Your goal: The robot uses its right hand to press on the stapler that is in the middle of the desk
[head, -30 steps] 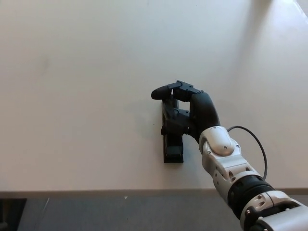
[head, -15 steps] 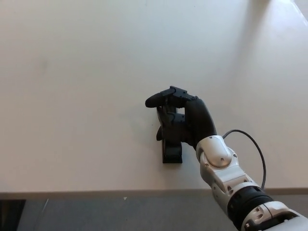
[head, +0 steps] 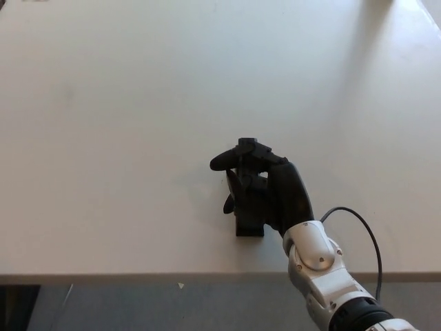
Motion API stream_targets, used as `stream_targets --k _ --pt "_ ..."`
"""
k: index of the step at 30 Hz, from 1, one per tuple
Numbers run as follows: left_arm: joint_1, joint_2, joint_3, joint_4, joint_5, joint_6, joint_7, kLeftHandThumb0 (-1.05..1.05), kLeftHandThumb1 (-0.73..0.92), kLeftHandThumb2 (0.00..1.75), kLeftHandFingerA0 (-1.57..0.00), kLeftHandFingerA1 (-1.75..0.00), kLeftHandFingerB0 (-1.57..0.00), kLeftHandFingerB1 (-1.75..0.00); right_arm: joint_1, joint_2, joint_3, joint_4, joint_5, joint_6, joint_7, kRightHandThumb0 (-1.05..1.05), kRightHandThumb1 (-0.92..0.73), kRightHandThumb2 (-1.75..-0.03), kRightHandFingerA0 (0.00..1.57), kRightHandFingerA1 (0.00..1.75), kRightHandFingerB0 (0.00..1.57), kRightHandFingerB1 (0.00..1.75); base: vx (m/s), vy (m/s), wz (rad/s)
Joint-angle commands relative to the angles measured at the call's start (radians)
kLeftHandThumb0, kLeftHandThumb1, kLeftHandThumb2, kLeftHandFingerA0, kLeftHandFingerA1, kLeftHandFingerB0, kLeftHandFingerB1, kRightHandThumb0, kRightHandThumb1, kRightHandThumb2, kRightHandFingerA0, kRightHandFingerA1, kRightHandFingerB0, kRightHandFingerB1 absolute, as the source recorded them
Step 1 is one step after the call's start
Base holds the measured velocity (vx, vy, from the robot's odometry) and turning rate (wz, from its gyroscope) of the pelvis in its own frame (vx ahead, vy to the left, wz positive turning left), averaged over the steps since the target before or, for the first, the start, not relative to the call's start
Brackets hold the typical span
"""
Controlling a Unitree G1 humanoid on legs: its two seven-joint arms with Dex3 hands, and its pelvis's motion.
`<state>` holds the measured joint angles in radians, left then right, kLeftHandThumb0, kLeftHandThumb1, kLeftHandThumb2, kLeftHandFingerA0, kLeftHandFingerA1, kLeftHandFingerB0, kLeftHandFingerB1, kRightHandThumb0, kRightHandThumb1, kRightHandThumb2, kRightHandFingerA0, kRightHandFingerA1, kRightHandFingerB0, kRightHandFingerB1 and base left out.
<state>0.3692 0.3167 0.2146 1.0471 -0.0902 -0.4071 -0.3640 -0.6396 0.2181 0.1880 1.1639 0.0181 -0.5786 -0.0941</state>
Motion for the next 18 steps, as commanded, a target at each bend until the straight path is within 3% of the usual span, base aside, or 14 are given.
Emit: stream_targets --k 1,18 --pt "0.083 0.031 -0.047 0.049 0.081 -0.180 0.039 -0.75 0.64 1.05 -0.08 -0.51 -0.01 -0.46 0.537 0.089 0.105 0.221 -0.132 0.271 -0.033 -0.20 -0.75 -0.74 0.94 1.49 0.81 1.24 0.00 0.000 0.00" --pt "-0.134 0.040 -0.034 -0.001 0.048 -0.114 0.051 -0.75 0.64 1.05 -0.08 -0.51 -0.01 -0.46 0.262 0.079 0.060 0.196 -0.083 0.329 -0.017 -0.20 -0.75 -0.74 0.94 1.49 0.81 1.24 0.00 0.000 0.00"
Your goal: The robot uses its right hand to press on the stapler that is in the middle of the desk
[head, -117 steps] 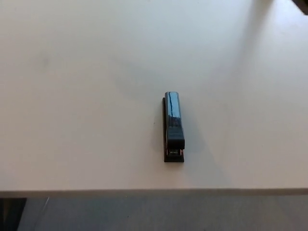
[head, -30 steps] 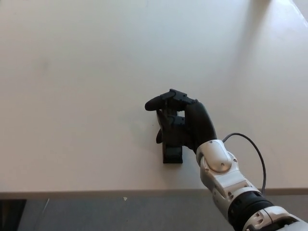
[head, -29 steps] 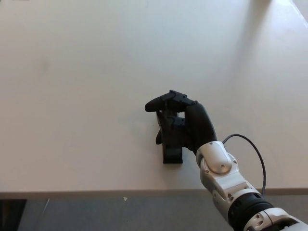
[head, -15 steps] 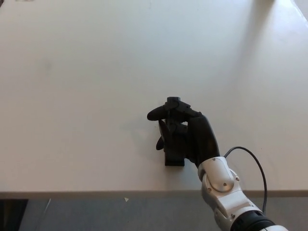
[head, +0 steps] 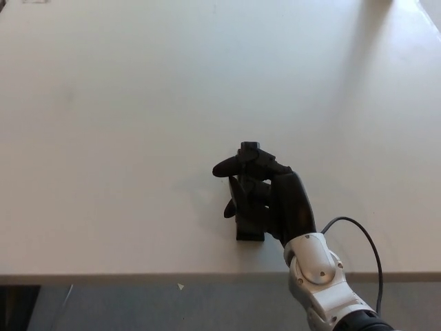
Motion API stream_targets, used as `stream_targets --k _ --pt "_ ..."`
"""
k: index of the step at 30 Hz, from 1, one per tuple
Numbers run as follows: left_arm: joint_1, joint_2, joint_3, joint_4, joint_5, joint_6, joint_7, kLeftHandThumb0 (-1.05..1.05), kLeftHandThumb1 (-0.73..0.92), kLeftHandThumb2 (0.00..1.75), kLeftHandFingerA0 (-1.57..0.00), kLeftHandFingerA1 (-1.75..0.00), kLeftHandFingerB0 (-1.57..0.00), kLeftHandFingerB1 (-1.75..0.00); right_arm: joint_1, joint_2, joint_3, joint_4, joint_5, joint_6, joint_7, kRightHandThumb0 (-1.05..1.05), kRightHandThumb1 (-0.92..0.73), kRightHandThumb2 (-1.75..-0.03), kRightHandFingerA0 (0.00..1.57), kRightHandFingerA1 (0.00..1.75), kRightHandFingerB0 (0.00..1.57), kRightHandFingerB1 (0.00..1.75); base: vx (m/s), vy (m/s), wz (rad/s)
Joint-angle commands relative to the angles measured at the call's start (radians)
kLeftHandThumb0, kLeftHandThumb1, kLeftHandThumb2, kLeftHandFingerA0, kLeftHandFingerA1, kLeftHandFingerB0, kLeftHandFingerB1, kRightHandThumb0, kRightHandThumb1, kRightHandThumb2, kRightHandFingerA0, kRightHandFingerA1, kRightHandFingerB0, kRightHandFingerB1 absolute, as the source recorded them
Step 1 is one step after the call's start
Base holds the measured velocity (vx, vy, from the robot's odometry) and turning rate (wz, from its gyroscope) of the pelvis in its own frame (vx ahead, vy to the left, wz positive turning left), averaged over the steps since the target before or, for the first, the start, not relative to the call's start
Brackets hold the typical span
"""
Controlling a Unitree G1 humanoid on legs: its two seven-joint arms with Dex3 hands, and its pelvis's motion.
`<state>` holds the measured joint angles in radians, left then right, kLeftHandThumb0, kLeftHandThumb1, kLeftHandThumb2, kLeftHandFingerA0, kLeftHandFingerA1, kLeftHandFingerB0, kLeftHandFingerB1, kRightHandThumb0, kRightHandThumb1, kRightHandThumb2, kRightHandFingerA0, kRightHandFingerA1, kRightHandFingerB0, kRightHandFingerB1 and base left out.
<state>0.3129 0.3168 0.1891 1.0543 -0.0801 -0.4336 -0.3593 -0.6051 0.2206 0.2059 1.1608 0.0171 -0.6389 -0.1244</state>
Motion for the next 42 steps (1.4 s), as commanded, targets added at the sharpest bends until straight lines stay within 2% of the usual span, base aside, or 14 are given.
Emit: stream_targets --k 1,19,28,42 --pt "-0.085 0.041 -0.008 -0.009 0.037 -0.086 0.047 -0.75 0.64 1.05 -0.08 -0.51 -0.01 -0.46 0.219 0.076 0.041 0.198 -0.081 0.391 0.014 -0.20 -0.75 -0.74 0.94 1.49 0.81 1.24 0.00 0.000 0.00" --pt "-0.161 0.052 -0.003 0.005 0.032 -0.065 0.049 -0.75 0.64 1.05 -0.08 -0.51 -0.01 -0.46 0.145 0.073 0.027 0.196 -0.067 0.412 0.017 -0.20 -0.75 -0.74 0.94 1.49 0.81 1.24 0.00 0.000 0.00" --pt "-0.331 0.053 0.005 0.025 0.020 -0.014 0.062 -0.75 0.64 1.05 -0.08 -0.51 -0.01 -0.46 -0.026 0.041 -0.005 0.191 -0.047 0.454 0.030 -0.20 -0.75 -0.74 0.94 1.49 0.81 1.24 0.00 0.000 0.00" --pt "-0.319 0.052 0.011 0.035 0.015 -0.029 0.057 -0.75 0.64 1.05 -0.08 -0.51 -0.01 -0.46 -0.021 0.047 0.001 0.196 -0.052 0.452 0.028 -0.20 -0.75 -0.74 0.94 1.49 0.81 1.24 0.00 0.000 0.00"
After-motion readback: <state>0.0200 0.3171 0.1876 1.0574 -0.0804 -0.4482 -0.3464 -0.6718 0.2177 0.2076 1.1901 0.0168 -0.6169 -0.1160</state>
